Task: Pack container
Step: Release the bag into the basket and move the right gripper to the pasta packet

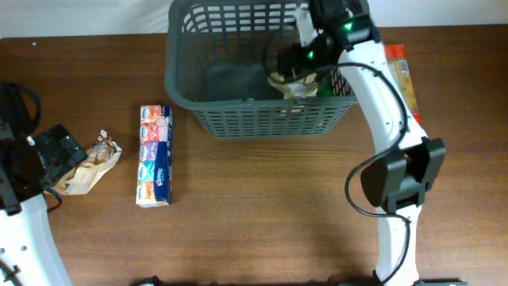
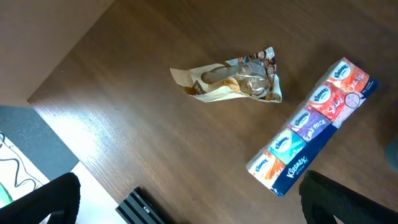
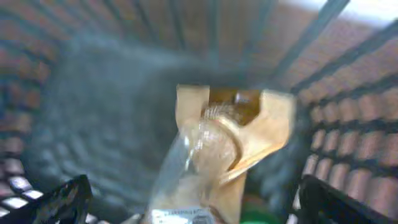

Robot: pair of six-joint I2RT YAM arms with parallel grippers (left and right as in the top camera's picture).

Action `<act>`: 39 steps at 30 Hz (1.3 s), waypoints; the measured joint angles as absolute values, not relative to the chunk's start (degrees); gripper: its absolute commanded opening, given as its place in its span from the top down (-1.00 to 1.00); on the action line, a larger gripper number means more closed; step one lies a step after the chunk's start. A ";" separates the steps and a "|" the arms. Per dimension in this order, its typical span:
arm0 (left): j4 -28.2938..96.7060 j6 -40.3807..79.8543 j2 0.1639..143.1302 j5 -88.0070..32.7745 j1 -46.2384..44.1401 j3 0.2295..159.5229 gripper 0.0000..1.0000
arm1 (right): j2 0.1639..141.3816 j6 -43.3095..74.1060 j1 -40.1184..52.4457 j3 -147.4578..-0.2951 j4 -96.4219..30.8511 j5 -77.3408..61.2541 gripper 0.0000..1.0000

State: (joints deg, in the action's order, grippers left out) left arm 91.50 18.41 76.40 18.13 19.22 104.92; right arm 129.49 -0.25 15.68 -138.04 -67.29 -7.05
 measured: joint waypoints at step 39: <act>87.18 18.44 76.40 18.13 19.22 104.92 -0.99 | 128.68 -11.81 -20.16 -141.91 -88.64 -8.08 -0.98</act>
State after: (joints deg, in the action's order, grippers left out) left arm 87.18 18.44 76.40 18.13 19.22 104.92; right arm 128.68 -11.81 -20.16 -141.91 -88.64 -8.08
